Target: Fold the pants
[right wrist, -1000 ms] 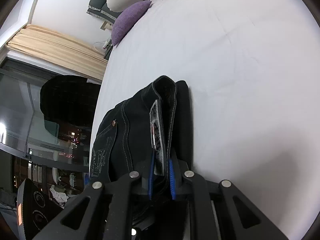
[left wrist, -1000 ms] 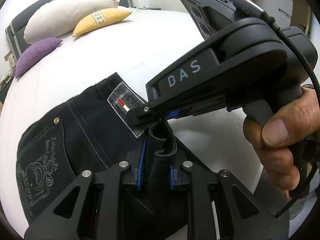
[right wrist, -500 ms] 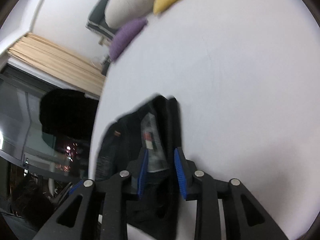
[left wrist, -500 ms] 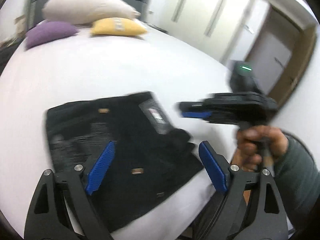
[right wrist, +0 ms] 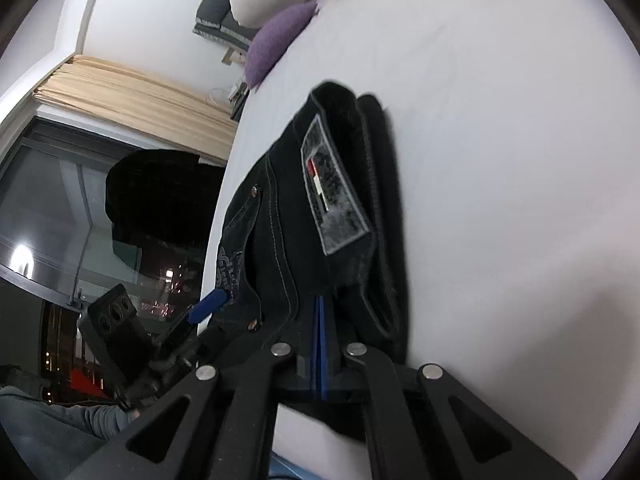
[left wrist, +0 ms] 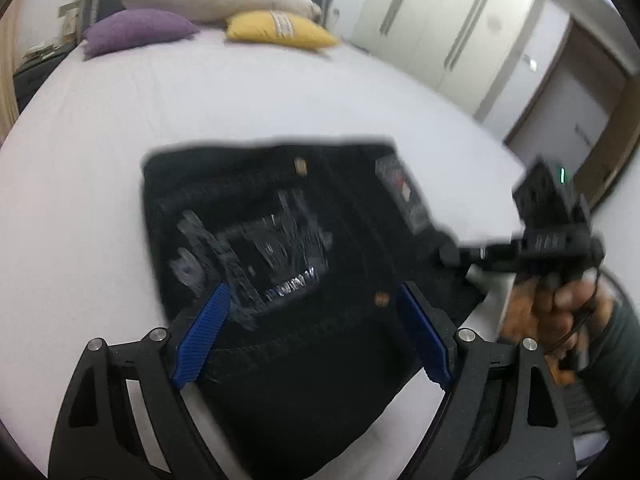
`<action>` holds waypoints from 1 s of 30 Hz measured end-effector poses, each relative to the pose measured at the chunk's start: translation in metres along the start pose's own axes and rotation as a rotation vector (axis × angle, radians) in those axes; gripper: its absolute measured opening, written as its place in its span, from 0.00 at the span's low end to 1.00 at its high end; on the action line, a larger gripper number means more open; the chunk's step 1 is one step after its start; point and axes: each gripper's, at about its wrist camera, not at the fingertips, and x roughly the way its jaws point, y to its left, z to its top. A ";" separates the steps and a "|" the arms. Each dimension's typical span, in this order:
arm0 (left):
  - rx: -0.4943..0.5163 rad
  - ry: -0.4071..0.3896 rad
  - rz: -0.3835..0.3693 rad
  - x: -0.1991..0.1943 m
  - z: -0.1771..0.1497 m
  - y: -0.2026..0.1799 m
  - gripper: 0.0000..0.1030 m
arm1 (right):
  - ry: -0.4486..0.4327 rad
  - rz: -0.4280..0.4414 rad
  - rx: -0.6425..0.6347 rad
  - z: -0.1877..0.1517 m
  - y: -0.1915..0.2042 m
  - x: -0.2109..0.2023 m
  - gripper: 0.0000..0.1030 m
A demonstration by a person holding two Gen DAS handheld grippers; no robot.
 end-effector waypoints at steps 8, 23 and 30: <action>-0.052 0.055 -0.040 0.045 0.066 0.050 0.77 | -0.061 0.119 -0.085 0.027 0.054 0.010 0.12; 0.174 0.034 0.071 0.030 -0.002 0.027 0.76 | -0.039 -0.016 0.033 0.000 -0.003 0.019 0.00; 0.179 0.058 0.026 0.002 -0.045 0.013 0.56 | -0.050 -0.067 -0.005 -0.005 0.011 0.006 0.01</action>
